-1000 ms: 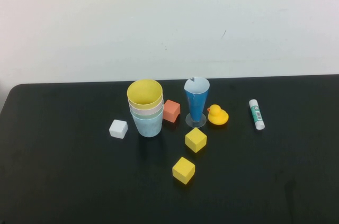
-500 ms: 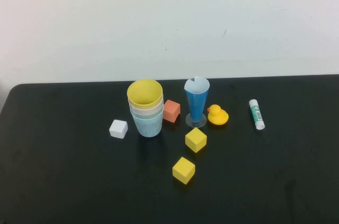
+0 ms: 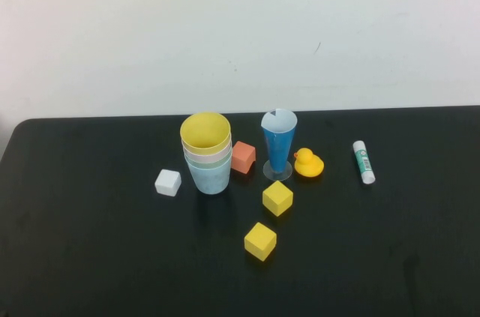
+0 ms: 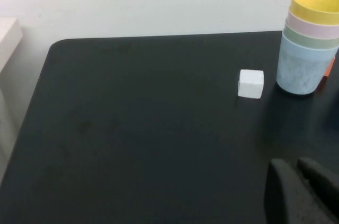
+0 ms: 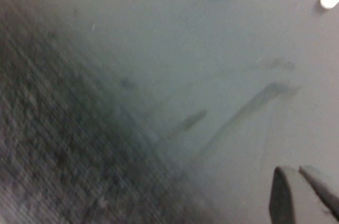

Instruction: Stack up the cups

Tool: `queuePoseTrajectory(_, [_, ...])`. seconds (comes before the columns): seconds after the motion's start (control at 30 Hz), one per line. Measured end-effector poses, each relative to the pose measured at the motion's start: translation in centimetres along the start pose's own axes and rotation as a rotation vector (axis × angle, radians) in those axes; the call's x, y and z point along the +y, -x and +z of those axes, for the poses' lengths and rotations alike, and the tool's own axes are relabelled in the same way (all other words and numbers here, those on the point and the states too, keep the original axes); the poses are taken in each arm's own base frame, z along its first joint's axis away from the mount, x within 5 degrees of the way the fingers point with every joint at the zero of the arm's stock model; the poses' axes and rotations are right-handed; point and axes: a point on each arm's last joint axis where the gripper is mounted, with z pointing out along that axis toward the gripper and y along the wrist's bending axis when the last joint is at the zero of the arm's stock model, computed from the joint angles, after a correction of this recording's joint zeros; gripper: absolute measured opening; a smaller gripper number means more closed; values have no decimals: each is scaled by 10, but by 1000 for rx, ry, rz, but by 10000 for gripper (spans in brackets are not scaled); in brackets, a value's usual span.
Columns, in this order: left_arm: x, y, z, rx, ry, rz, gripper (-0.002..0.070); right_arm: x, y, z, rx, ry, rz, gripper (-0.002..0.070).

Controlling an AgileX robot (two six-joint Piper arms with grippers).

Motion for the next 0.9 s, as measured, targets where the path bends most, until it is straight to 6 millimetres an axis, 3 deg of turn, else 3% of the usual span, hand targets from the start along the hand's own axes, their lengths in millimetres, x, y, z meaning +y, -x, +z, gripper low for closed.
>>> queuePoseTrajectory(0.17, [0,0,0,0,0,0,-2,-6,-8,-12,-92,-110,39,-1])
queuePoseTrajectory(0.27, [0,0,0,0,0,0,-2,-12,-22,-16,-174,-280,129,-1])
queuePoseTrajectory(0.5, [0,0,0,1,0,6,-2,-11,-55,-7,-271,-577,275,-1])
queuePoseTrajectory(0.9, [0,0,0,1,0,6,-2,-12,-61,-6,-242,-636,322,-1])
